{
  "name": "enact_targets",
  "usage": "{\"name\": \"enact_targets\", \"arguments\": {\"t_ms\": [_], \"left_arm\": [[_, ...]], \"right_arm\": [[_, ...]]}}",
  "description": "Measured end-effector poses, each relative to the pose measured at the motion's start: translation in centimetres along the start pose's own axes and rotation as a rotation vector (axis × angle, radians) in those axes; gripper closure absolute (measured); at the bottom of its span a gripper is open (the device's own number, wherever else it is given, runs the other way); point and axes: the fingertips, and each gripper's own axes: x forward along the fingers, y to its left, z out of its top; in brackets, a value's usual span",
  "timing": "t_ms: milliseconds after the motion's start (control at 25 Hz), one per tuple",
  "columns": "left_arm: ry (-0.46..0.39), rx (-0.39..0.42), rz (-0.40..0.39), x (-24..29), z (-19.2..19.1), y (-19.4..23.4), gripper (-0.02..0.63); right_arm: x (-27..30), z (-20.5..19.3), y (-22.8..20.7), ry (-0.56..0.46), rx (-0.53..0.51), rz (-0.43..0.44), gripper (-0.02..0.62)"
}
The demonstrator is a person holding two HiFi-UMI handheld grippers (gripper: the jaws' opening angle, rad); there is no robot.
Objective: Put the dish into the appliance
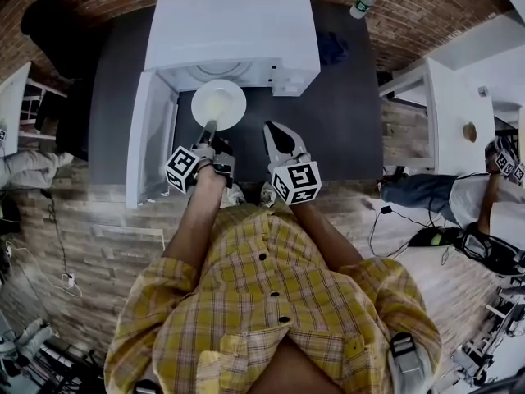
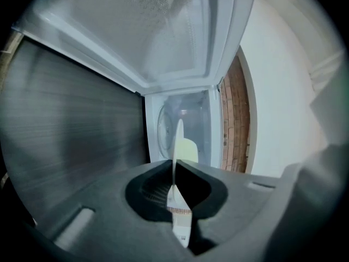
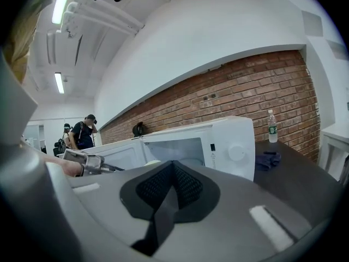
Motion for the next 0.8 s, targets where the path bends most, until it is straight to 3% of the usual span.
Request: {"name": "enact_targets", "arguments": {"t_ms": [800], "left_arm": [[-0.025, -0.016, 0.027, 6.7, 3.0, 2.9, 0.595]], "right_arm": [[2.9, 0.4, -1.3, 0.008, -0.031, -0.004, 0.591]]}}
